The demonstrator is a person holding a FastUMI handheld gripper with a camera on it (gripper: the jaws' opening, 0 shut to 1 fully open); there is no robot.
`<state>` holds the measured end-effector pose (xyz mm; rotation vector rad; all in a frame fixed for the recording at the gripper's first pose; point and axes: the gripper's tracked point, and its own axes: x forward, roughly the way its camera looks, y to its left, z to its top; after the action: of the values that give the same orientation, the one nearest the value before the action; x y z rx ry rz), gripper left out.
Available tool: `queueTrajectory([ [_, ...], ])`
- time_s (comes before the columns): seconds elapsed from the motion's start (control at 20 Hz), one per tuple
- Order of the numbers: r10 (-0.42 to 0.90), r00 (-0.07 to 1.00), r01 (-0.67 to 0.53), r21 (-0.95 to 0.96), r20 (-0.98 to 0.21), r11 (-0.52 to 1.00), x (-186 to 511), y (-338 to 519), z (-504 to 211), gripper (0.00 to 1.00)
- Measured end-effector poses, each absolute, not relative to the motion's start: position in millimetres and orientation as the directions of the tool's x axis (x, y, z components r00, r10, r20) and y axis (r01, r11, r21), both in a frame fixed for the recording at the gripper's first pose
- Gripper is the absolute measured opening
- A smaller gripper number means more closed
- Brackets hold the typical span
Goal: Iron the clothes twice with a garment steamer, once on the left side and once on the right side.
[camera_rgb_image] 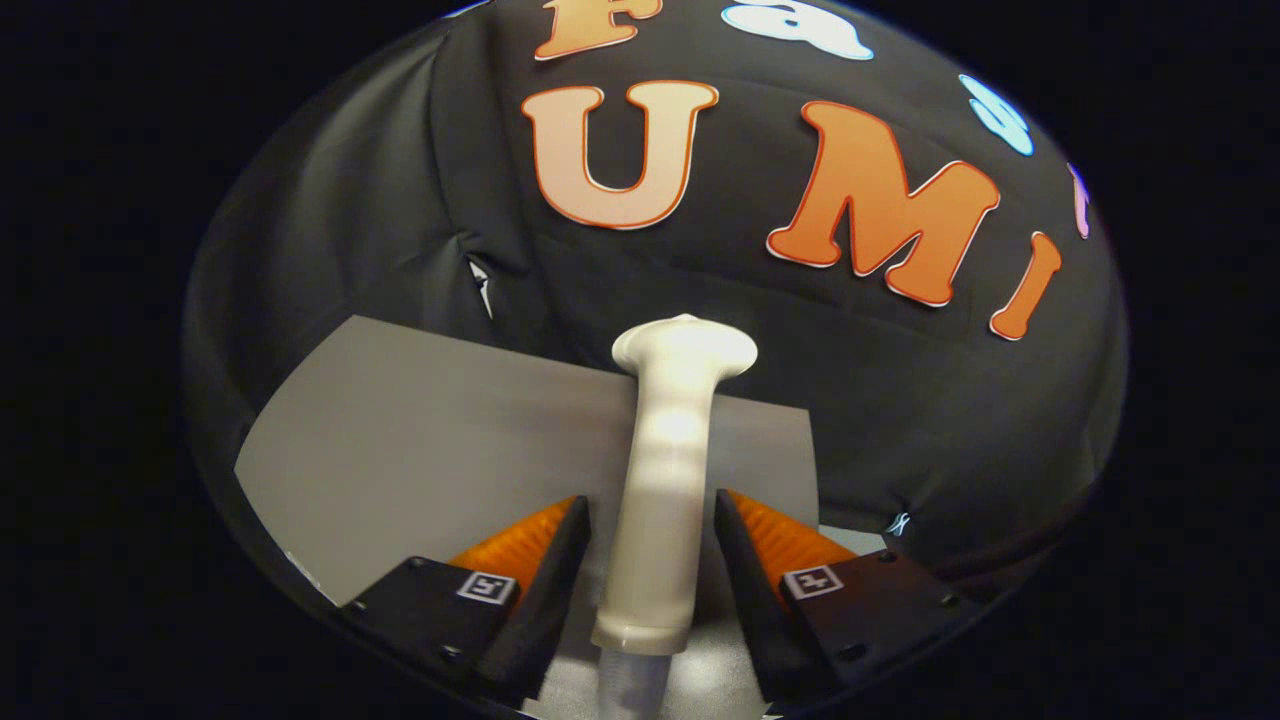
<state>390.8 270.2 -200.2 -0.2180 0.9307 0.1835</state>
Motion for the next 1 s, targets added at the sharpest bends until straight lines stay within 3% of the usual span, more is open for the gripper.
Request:
queueTrajectory([
  [0.1,0.057,0.586,-0.242,-0.108,-0.808,0.964,390.2,266.3,-196.9,0.56],
  [0.25,0.043,0.608,-0.216,-0.113,-0.793,0.97,389.8,260.3,-193.7,0.49],
  [0.5,0.088,0.684,-0.214,-0.083,-0.724,0.973,380.7,263.8,-174.0,0.46],
  [1.0,0.249,0.818,-0.327,-0.064,-0.518,0.943,314.8,270.5,-78.4,0.46],
])
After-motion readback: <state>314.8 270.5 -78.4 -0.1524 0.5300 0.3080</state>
